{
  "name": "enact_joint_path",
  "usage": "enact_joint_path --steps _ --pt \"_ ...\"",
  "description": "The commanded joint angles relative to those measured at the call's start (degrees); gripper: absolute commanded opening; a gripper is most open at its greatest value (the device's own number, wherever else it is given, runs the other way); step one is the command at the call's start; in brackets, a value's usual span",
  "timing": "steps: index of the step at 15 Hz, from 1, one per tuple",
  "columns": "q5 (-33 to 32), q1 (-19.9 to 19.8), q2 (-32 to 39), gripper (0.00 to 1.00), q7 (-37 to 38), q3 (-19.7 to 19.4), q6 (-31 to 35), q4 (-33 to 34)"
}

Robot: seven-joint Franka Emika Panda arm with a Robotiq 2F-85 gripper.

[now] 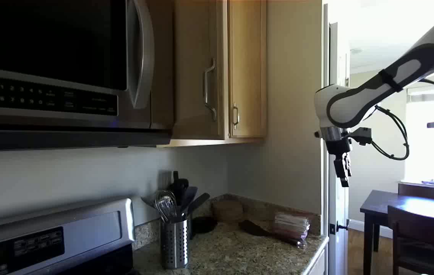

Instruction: Close the left cabinet door

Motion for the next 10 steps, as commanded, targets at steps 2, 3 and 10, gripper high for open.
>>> enact_joint_path --steps 2,3,10 --pt "-0.1 0.4 0.0 1.0 0.1 -0.4 -0.2 0.1" --pt "-0.1 0.4 0.0 1.0 0.1 -0.4 -0.2 0.1" --pt "4.5 3.6 -1.2 1.0 -2.3 0.2 -0.8 0.1"
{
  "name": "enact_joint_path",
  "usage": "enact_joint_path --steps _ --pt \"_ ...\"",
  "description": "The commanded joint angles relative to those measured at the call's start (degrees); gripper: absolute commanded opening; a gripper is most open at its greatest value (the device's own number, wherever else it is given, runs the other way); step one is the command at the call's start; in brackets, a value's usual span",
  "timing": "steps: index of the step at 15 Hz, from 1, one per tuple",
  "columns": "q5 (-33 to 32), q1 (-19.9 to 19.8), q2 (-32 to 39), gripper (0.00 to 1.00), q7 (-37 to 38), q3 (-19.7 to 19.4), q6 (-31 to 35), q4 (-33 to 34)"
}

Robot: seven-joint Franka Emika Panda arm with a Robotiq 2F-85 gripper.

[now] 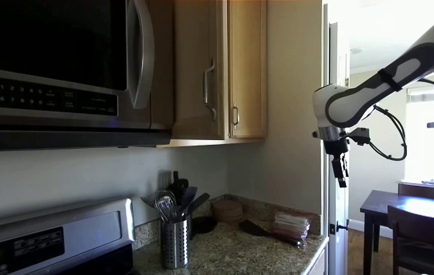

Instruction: Close the left cabinet door

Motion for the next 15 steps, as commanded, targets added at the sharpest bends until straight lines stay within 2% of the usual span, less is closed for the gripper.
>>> enact_joint_path --steps 1,5,15 --pt "5.2 3.5 -1.6 1.0 -2.9 0.1 -0.9 0.2" --pt "11.3 8.1 -4.1 1.0 -6.0 2.0 -1.1 1.1" --pt "20.0 18.7 -13.5 1.0 -8.7 7.8 -2.7 4.6"
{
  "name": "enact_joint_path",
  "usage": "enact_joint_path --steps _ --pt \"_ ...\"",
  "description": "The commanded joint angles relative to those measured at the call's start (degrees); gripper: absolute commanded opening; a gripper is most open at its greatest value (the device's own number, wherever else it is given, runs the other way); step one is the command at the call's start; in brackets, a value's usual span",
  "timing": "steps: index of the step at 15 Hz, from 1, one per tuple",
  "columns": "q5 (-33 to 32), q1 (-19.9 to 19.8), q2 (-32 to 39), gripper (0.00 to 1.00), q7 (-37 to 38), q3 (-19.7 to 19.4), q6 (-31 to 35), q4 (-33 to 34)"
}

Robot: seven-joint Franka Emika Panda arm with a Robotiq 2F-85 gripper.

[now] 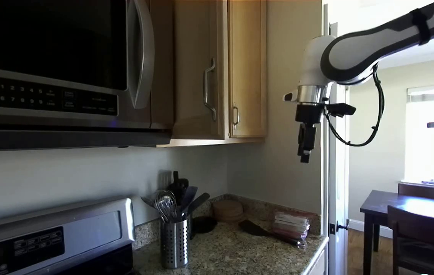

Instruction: Close the left cabinet door

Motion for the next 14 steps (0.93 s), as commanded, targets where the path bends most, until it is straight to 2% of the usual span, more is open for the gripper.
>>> enact_joint_path --steps 1,2,3,9,14 --pt "3.4 3.9 -4.2 1.0 -1.2 0.8 -2.2 1.0" --pt "4.3 4.8 -4.7 1.0 -1.4 1.1 -2.0 1.4" --pt "2.4 3.3 -2.7 1.0 0.2 1.2 -0.8 1.1" --pt "2.6 3.7 -2.4 1.0 0.2 1.2 -0.9 1.3" --pt "14.0 8.5 -0.3 1.0 0.3 1.2 3.0 4.0"
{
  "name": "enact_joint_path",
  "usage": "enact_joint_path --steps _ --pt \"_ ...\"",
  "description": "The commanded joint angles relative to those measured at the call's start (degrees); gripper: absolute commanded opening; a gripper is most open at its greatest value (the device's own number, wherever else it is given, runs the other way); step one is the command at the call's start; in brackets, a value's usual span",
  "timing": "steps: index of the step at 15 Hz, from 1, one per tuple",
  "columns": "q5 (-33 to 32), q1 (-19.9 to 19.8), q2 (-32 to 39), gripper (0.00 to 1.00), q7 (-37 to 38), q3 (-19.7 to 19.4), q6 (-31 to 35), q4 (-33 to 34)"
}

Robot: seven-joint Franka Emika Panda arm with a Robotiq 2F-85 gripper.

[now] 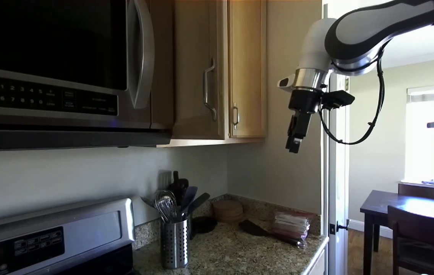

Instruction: Close the left cabinet door

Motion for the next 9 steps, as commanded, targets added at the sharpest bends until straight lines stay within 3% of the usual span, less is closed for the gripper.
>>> enact_joint_path --steps 1,9 --pt "7.6 4.5 2.0 1.0 -0.3 0.1 2.6 3.7" --pt "17.4 8.9 3.3 1.0 2.5 5.1 6.8 10.8"
